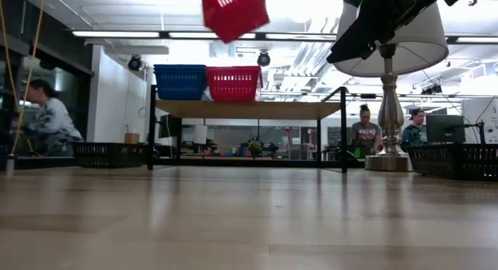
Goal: Stack baskets on shelf by color
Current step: Stack the red bin on top of the red bin on the shelf
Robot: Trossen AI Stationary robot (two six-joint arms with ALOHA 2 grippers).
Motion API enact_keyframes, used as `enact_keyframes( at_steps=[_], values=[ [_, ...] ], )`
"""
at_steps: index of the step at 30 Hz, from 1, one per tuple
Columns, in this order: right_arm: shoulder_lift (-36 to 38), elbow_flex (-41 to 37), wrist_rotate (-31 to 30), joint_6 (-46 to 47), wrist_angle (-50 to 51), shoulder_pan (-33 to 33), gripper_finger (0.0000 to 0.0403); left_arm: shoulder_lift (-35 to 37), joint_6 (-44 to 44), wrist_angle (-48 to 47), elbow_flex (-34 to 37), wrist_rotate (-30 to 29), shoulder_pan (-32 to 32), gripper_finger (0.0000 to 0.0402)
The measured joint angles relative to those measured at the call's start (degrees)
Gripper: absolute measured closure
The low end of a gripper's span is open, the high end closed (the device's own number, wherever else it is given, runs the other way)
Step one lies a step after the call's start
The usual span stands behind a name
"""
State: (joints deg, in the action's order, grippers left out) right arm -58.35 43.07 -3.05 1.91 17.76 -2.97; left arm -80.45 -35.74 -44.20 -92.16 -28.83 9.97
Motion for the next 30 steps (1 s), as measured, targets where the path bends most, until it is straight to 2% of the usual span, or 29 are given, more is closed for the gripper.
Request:
enact_keyframes(
  at_steps=[6, 13, 19, 30],
  values=[
    [0.0, 0.0, 0.0, 0.0, 0.0, 0.0, 0.0219, -9.0, -6.3, -8.6, -13.1, 1.0, 8.7, 0.0401],
    [0.0, 0.0, -0.2, 0.6, 0.0, 0.0, 0.0219, -18.4, -12.5, -14.4, -23.4, 2.9, 12.7, 0.0401],
    [0.0, 0.0, -0.2, 0.8, 0.0, 0.0, 0.0219, -21.8, -14.6, -14.8, -26.1, 2.9, 14.5, 0.0401],
    [0.0, 0.0, -0.2, 0.7, 0.0, 0.0, 0.0219, -21.9, -15.9, -18.9, -26.4, 5.1, 15.2, 0.0401]
  ],
)
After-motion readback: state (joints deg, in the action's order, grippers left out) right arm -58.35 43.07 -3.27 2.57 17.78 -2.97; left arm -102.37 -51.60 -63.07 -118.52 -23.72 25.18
